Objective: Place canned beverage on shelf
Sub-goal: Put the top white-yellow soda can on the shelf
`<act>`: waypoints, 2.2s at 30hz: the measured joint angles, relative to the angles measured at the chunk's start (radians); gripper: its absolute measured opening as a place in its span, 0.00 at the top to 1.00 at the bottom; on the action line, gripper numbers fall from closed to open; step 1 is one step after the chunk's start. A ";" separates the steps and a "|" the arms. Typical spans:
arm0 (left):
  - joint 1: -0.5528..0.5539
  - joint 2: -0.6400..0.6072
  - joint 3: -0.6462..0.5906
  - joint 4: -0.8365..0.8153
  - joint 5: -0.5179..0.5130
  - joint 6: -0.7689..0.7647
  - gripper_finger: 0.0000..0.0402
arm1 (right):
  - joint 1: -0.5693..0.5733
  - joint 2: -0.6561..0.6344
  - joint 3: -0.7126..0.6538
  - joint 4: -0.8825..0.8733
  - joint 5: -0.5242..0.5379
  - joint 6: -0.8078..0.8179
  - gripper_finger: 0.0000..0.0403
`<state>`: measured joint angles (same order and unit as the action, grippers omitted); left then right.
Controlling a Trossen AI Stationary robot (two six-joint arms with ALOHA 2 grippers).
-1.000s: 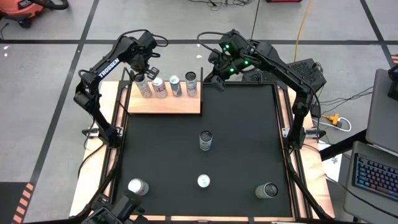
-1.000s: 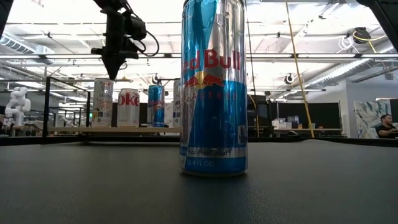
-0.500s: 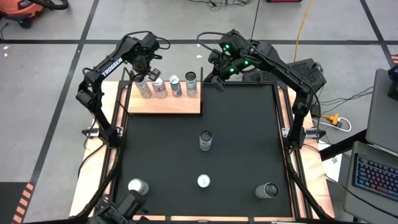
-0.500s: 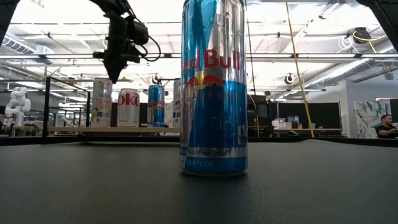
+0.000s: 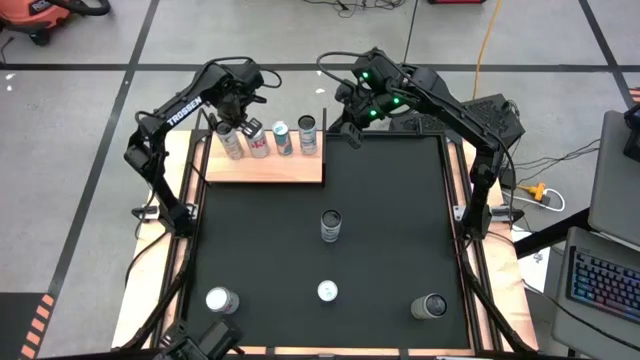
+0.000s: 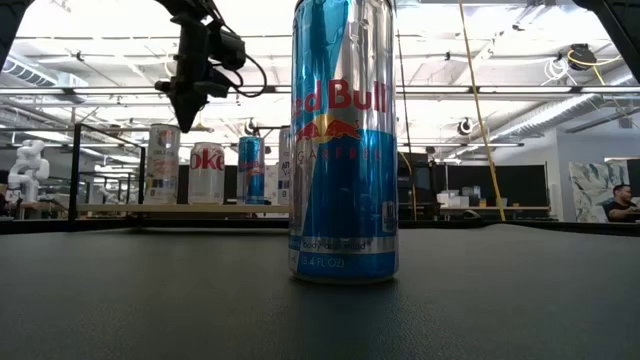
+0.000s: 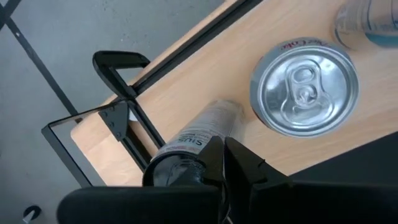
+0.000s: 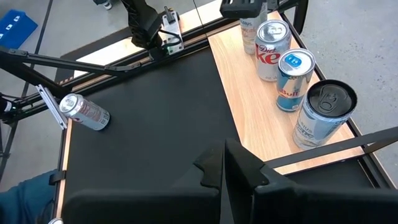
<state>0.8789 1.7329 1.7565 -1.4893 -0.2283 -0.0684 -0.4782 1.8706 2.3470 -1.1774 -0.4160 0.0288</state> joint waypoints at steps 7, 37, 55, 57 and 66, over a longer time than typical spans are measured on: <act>-0.006 0.000 0.000 -0.027 0.000 -0.004 0.98 | 0.000 0.000 0.000 -0.011 0.000 0.000 1.00; -0.160 -0.024 0.000 -0.083 0.118 -0.169 0.98 | 0.000 0.000 0.000 -0.048 0.000 -0.015 1.00; -0.281 -0.036 0.000 -0.082 0.213 -0.354 0.98 | 0.000 0.000 0.000 -0.167 0.000 -0.129 1.00; -0.287 -0.045 0.000 -0.081 0.213 -0.371 0.98 | 0.000 0.000 0.000 -0.173 0.000 -0.132 1.00; -0.268 -0.137 0.000 -0.082 0.127 -0.425 0.98 | 0.000 0.000 0.000 -0.265 0.000 -0.190 1.00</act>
<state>0.6106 1.5959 1.7561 -1.5715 -0.1011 -0.4931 -0.4782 1.8706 2.3470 -1.4426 -0.4156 -0.1613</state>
